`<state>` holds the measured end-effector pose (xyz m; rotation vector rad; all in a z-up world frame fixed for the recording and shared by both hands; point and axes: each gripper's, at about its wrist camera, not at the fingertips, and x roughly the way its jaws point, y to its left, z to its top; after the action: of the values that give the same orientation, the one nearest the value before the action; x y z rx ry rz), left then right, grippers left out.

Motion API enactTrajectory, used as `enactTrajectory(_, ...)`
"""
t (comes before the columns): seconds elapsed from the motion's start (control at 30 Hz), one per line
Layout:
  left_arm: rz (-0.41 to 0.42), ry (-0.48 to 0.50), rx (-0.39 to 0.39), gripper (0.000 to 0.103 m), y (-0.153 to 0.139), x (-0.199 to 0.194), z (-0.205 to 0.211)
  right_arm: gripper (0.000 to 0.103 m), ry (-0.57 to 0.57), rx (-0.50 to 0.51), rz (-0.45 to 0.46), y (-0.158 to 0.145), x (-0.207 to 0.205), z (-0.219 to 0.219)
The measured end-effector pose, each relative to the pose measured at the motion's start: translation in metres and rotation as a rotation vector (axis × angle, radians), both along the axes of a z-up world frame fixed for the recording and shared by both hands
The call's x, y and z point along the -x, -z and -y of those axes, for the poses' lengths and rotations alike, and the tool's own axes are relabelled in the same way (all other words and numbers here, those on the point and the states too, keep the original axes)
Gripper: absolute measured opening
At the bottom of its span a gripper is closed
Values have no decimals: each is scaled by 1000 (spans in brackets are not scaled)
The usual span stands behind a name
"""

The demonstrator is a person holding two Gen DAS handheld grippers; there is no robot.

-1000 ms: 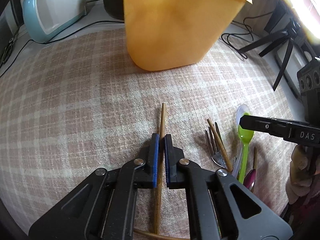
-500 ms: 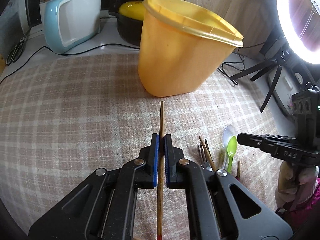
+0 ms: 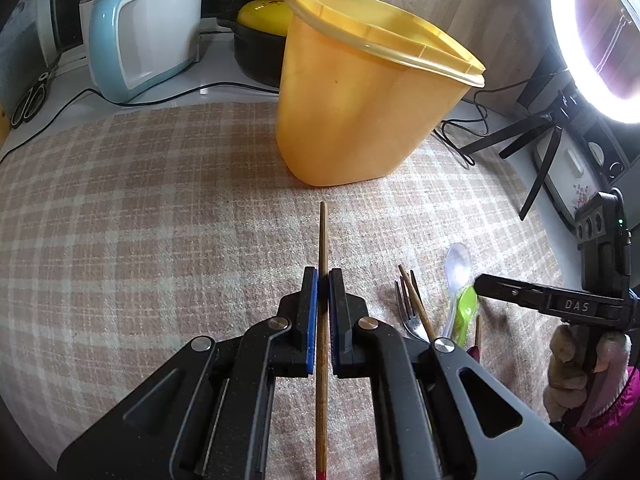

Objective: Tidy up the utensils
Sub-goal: 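Lift the chopstick with left tool while right tool lifts the clear spoon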

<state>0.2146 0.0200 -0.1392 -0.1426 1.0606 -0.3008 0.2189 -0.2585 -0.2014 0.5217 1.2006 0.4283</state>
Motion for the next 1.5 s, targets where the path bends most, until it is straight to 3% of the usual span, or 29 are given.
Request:
enactTrajectory(0.17, 3, 9, 9, 3, -1, 1, -2, 35, 31, -131, -77, 8, 19, 13)
enactTrajectory(0.53, -1, 19, 36, 3, 0, 4, -3, 34, 62, -28, -76, 4, -2, -14)
enactTrajectory(0.87, 10, 3, 52, 3, -5, 9, -12, 36, 126, 25, -76, 2, -32, 4)
enactTrajectory(0.97, 4, -5, 54, 3, -4, 9, -15, 36, 93, 12, -67, 4, -45, 2)
enactTrajectory(1.3, 0, -21, 64, 3, -6, 10, -20, 36, 12, 133, -57, -3, -47, -28)
enactTrajectory(1.5, 0, -22, 72, 3, -5, 10, -23, 16, -1, 247, -35, -5, -40, -41)
